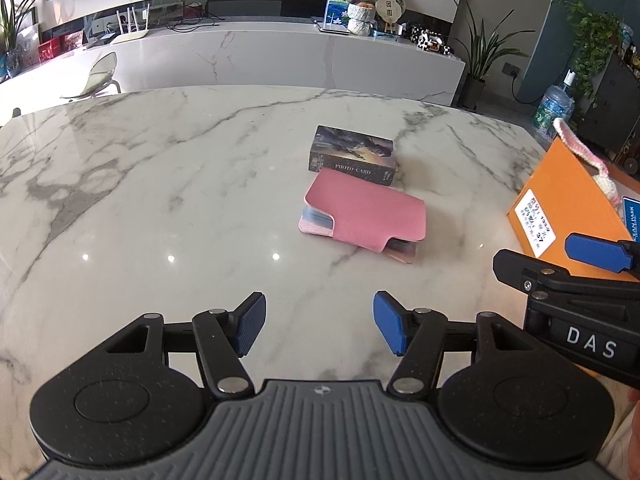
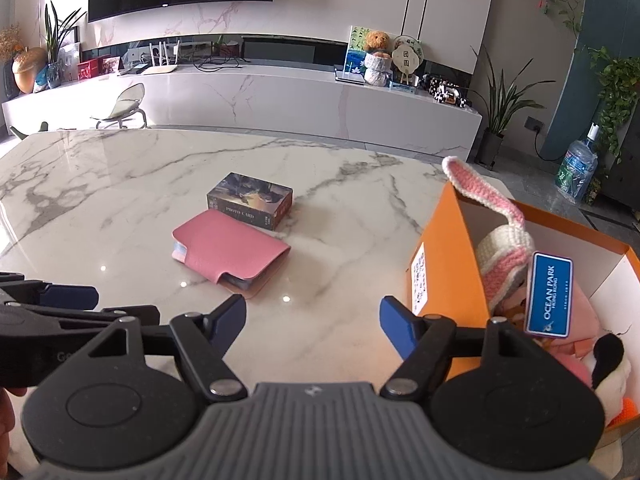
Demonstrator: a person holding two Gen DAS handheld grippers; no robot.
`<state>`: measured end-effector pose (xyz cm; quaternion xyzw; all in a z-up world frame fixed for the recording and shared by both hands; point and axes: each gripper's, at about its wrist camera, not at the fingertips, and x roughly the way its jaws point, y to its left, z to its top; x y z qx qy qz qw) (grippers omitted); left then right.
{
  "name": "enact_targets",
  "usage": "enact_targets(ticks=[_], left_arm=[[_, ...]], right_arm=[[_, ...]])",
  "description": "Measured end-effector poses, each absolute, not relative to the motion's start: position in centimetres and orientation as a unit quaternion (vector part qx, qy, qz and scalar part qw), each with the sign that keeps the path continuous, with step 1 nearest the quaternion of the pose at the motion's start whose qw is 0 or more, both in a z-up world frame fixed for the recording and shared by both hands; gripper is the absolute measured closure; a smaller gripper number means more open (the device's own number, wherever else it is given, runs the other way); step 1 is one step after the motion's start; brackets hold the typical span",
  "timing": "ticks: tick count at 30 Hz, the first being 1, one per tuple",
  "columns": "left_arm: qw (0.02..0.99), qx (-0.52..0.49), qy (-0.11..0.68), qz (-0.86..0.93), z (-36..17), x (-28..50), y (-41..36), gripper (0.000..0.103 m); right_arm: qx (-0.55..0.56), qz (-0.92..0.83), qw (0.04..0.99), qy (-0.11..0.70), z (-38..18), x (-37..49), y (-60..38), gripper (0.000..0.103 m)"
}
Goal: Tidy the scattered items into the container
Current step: 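Lift both tools out of the box and move them toward the pink wallet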
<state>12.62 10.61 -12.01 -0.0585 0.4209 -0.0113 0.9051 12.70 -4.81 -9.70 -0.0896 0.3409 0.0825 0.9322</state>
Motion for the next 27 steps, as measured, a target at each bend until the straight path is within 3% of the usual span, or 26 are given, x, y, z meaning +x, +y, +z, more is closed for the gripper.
enact_targets(ticks=[12, 22, 27], left_arm=[[0.912, -0.071, 0.403, 0.002, -13.6, 16.9, 11.0, 0.033], [0.916, -0.070, 0.395, -0.002, -15.0, 18.5, 10.9, 0.033], [0.923, -0.017, 0.385, 0.006, -15.6, 18.5, 10.0, 0.033]], right_arm=[[-0.076, 0.074, 0.947, 0.302, -10.9, 19.1, -4.1, 0.031], [-0.052, 0.087, 0.939, 0.328, -13.6, 21.6, -3.6, 0.031], [-0.035, 0.100, 0.935, 0.339, -14.9, 22.3, -3.2, 0.034]])
